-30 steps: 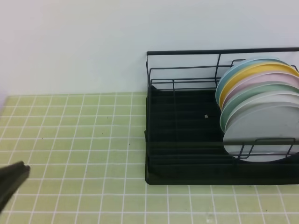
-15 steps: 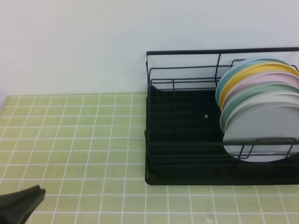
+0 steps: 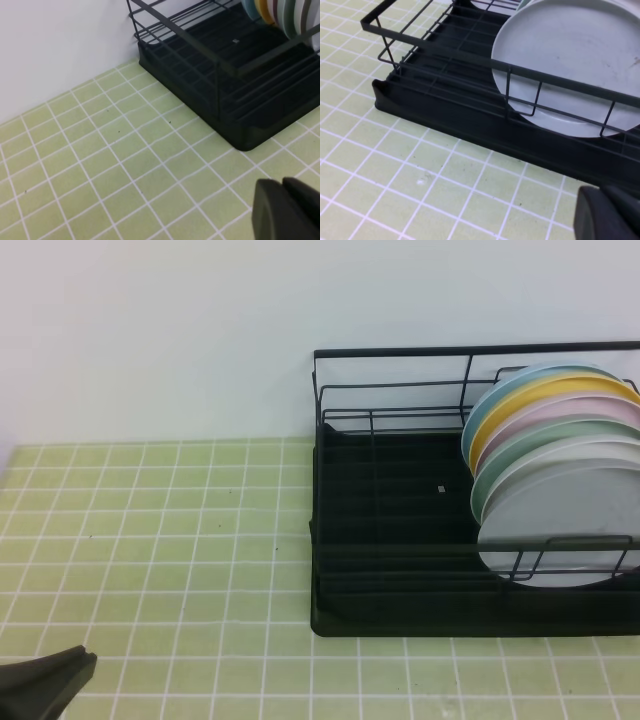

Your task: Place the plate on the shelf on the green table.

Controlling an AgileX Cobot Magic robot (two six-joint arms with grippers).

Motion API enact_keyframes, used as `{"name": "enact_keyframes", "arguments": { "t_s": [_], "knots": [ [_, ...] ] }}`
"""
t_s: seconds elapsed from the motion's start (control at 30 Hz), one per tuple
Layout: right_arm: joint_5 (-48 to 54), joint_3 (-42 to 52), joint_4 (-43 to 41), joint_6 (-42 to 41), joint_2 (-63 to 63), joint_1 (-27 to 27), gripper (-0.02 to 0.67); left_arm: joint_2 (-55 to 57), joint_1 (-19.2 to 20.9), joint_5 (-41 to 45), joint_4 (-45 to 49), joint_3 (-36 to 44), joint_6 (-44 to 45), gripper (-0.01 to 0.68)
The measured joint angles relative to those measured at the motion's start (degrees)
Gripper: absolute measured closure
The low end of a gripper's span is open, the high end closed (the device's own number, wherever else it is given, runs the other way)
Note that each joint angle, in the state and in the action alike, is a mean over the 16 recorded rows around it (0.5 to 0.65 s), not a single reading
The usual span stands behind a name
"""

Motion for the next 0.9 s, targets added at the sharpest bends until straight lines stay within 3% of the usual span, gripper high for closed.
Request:
{"name": "enact_keyframes", "arguments": {
  "t_s": [0.43, 0.9],
  "knots": [
    [-3.65, 2.63, -3.84, -0.84, -3.25, -0.05, 0.649, 0.00, 0.00, 0.00, 0.00, 0.00, 0.00, 0.675],
    [-19.66, 18.72, -19.53, 9.37, -14.82, -0.10, 0.650, 0.00, 0.00, 0.00, 0.00, 0.00, -0.03, 0.675]
  ]
}}
